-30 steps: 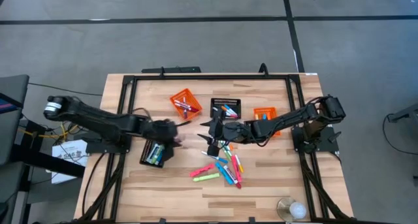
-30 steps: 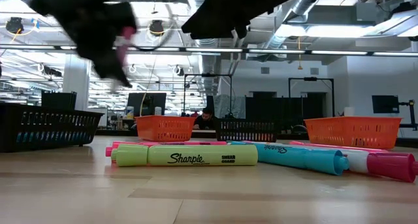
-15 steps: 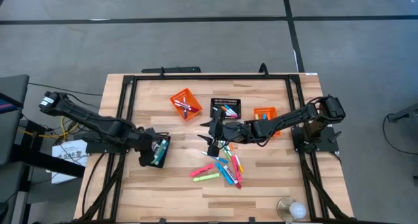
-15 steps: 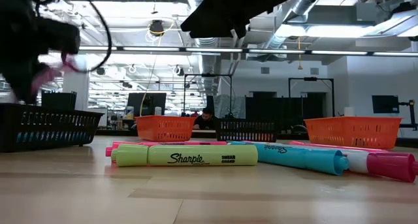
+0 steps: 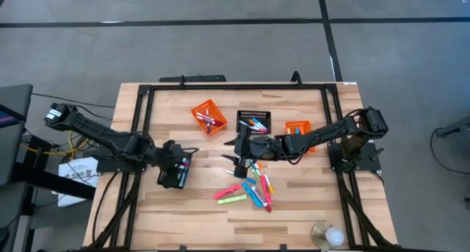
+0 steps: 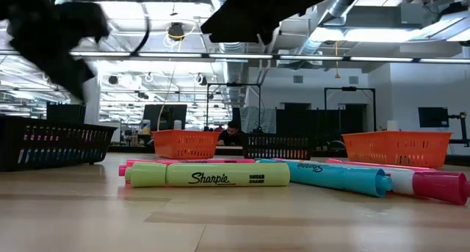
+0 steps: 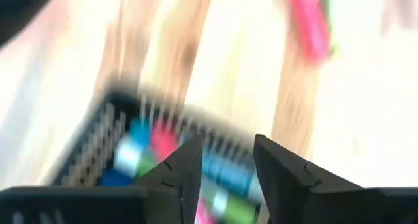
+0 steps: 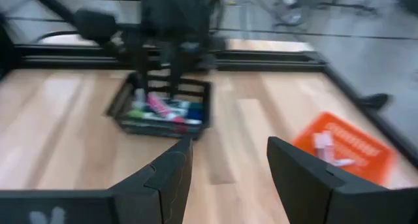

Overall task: Pick & Place Markers
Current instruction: Put the pink highlighter into the right black bin

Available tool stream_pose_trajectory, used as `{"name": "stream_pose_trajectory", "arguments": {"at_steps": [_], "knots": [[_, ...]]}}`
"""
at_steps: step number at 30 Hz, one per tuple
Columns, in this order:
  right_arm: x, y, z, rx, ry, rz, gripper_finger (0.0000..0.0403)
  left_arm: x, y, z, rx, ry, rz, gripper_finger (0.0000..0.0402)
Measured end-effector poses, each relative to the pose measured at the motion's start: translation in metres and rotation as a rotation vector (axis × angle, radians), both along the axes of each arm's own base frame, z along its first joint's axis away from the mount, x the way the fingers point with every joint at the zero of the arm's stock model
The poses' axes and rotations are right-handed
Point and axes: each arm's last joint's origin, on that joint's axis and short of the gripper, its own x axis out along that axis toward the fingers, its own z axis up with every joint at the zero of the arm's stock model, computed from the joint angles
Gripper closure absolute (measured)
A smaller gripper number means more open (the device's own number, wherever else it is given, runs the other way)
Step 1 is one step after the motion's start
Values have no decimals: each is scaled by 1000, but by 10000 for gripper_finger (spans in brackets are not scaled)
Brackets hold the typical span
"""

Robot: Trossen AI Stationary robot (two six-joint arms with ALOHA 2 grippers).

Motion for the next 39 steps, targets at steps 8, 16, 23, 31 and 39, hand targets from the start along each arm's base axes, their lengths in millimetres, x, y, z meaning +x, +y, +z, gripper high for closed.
{"name": "stream_pose_trajectory", "arguments": {"at_steps": [8,16,23,31,39], "knots": [[-4,0,-11,210,105,7,221,30,-10,40,187,-539,-252,278],[-18,-8,-36,293,246,-158,241,39,-4,58,348,-739,-296,279],[-31,-32,-51,362,404,-391,251,41,8,47,308,-691,-202,286],[-30,-44,-86,399,557,-485,257,40,17,34,322,-658,-166,286],[-27,-65,-106,443,682,-493,256,44,26,48,323,-798,-87,286]]}}
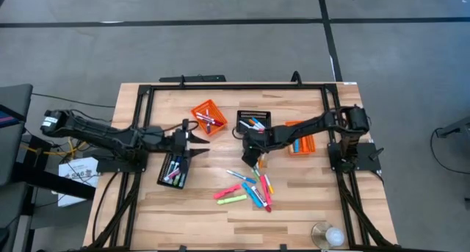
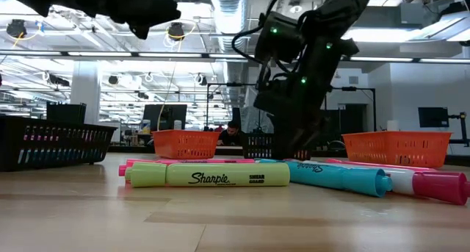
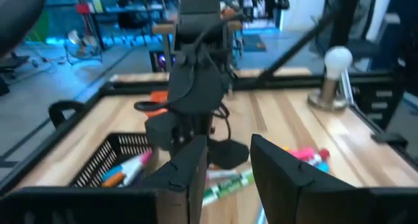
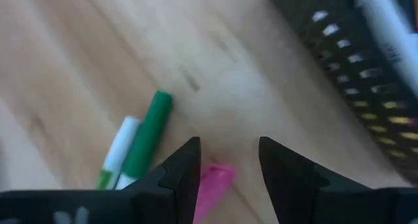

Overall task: Pick & Place Markers
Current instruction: Put the pink highlighter into the right black bin

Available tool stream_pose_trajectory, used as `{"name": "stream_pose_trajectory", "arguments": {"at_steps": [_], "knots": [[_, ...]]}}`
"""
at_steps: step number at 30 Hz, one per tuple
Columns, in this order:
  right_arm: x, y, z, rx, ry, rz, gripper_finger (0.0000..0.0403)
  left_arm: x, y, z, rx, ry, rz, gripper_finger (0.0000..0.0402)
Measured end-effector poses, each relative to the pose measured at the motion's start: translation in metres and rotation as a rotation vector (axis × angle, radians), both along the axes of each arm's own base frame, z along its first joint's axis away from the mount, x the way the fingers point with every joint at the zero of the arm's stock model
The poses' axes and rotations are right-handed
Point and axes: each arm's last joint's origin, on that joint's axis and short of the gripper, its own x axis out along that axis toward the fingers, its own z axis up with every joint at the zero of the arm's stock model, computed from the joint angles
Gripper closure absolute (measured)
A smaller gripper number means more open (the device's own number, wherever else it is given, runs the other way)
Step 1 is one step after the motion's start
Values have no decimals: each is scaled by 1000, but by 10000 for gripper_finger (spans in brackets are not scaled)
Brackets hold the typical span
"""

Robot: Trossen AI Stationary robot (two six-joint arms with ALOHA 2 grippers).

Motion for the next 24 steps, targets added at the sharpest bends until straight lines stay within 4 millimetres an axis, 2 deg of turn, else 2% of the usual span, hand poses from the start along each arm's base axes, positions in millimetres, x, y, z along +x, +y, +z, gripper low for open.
{"name": "stream_pose_trajectory", "arguments": {"at_steps": [5,12,18,24], "knots": [[0,-1,7,15,57,-32,264,1,5,2,-3,-20,27,286],[-2,14,20,14,155,-6,270,1,6,2,-4,-22,32,286],[-2,22,20,90,131,-116,261,1,6,2,-11,-23,33,286],[-8,15,11,102,149,-181,257,1,6,2,-11,-23,33,286]]}}
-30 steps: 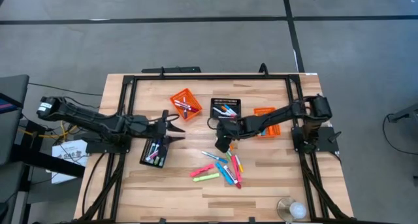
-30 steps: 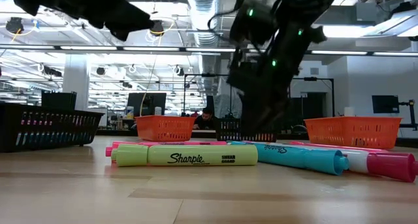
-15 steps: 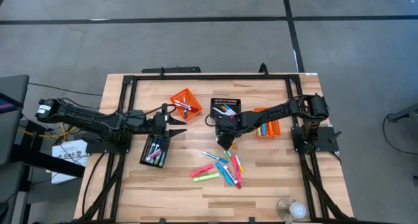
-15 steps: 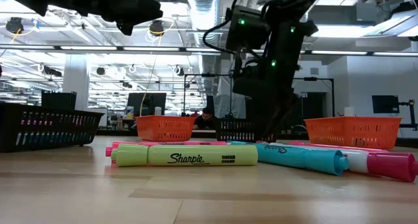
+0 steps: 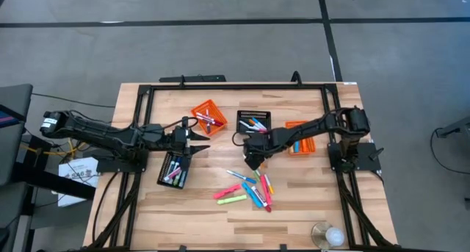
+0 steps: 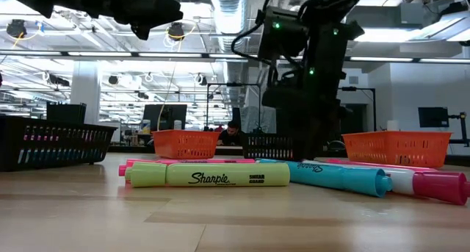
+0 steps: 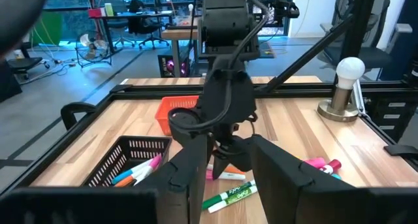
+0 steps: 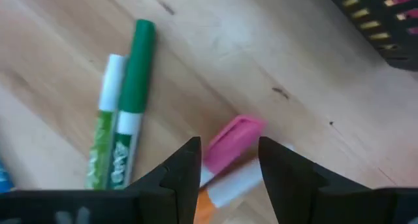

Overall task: Pick & Place Markers
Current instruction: Put the pink highlighter into the right black bin

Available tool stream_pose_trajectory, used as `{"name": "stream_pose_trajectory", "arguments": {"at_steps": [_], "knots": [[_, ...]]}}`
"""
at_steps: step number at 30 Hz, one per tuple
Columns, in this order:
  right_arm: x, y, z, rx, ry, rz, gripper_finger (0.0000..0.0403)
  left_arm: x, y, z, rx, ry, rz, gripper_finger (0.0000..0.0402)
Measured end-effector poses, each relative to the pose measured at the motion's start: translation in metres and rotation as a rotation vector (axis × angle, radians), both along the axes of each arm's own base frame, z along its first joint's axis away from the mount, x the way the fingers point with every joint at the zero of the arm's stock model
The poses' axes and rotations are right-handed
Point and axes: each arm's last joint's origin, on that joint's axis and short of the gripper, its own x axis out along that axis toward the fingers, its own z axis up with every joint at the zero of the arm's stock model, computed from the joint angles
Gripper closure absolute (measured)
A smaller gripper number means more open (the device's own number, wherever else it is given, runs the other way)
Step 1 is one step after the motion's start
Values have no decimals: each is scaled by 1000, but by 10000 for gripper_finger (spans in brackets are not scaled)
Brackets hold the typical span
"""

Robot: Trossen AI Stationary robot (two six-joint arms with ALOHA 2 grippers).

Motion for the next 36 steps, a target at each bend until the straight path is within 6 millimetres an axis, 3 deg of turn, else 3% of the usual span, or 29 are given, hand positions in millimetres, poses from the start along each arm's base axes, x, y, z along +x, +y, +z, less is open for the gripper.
{"name": "stream_pose_trajectory", "arguments": {"at_steps": [10,18,23,26,30,36], "knots": [[-3,-20,-12,34,-60,-55,306,0,0,0,0,-1,0,286],[-6,-25,-17,59,-62,30,356,0,0,0,0,-1,0,286],[8,-20,-8,72,-133,165,376,0,0,0,0,-1,0,286],[19,-12,7,47,-192,242,376,0,0,0,0,-1,0,286],[26,-5,28,-100,-229,285,370,0,0,0,0,-2,0,286],[31,-12,51,-513,-208,305,379,0,0,0,0,-1,-1,286]]}}
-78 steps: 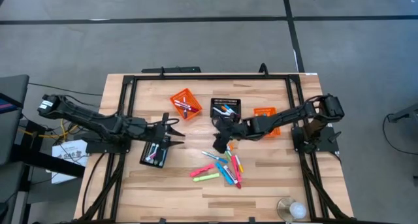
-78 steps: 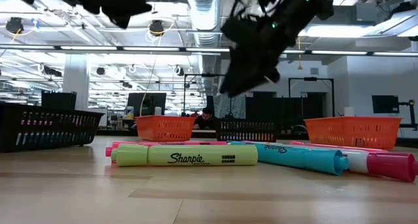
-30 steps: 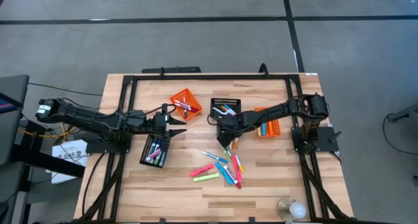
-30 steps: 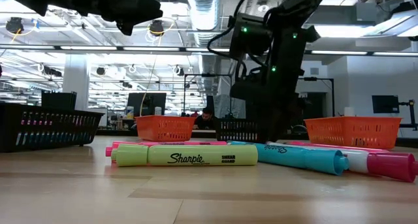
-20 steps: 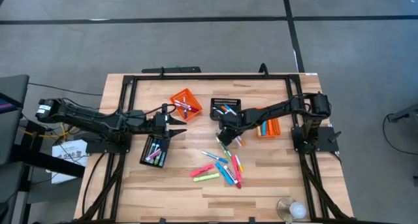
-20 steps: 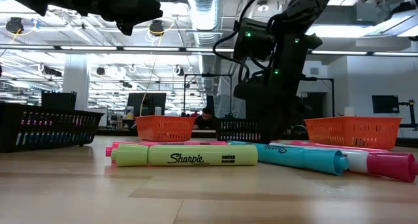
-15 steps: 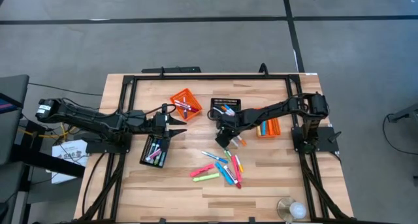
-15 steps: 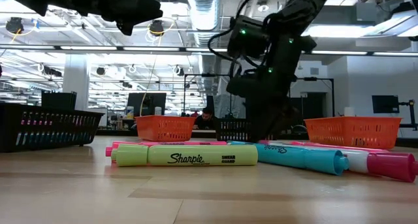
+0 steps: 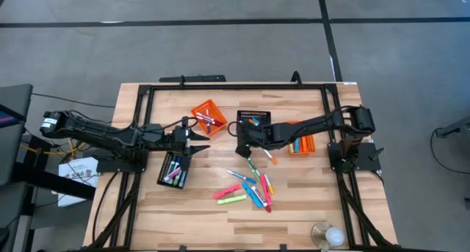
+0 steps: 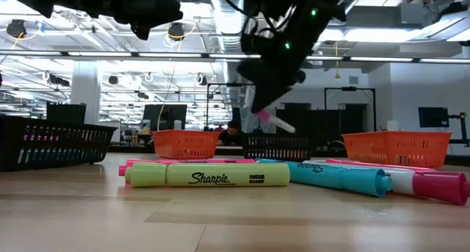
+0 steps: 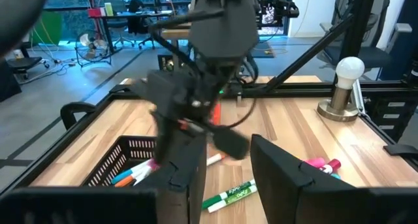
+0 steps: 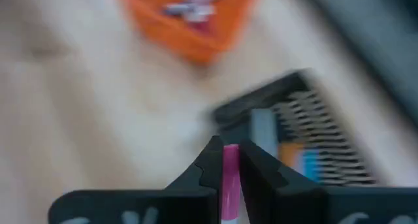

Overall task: Pick & Place Markers
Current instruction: Put the pink highlighter into the right black bin, then put the orange highlighter into the right black bin

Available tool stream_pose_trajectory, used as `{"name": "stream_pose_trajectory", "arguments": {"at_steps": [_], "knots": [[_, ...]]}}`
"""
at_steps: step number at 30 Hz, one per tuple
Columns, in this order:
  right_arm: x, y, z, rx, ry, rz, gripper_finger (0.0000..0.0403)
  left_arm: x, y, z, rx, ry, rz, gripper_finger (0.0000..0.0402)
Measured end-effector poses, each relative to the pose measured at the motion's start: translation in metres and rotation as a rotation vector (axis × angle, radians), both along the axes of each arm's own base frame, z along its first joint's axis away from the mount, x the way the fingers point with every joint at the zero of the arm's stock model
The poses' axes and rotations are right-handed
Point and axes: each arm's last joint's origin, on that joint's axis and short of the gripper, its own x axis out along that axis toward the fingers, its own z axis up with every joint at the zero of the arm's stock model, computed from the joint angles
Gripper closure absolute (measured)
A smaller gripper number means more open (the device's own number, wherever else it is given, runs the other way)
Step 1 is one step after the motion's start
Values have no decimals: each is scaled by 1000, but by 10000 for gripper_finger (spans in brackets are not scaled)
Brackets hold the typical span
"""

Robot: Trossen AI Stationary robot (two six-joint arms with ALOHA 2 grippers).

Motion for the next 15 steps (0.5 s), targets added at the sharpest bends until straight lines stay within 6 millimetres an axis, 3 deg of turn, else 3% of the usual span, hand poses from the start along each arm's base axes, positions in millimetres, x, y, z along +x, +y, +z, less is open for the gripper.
{"name": "stream_pose_trajectory", "arguments": {"at_steps": [4,11,15], "knots": [[-1,-12,-3,-203,54,-83,374,1,0,-1,1,5,0,286],[-5,-34,-17,-167,103,-150,349,1,0,-1,1,7,0,286],[-4,-34,-15,-159,87,-144,331,1,0,-1,1,7,0,286]]}}
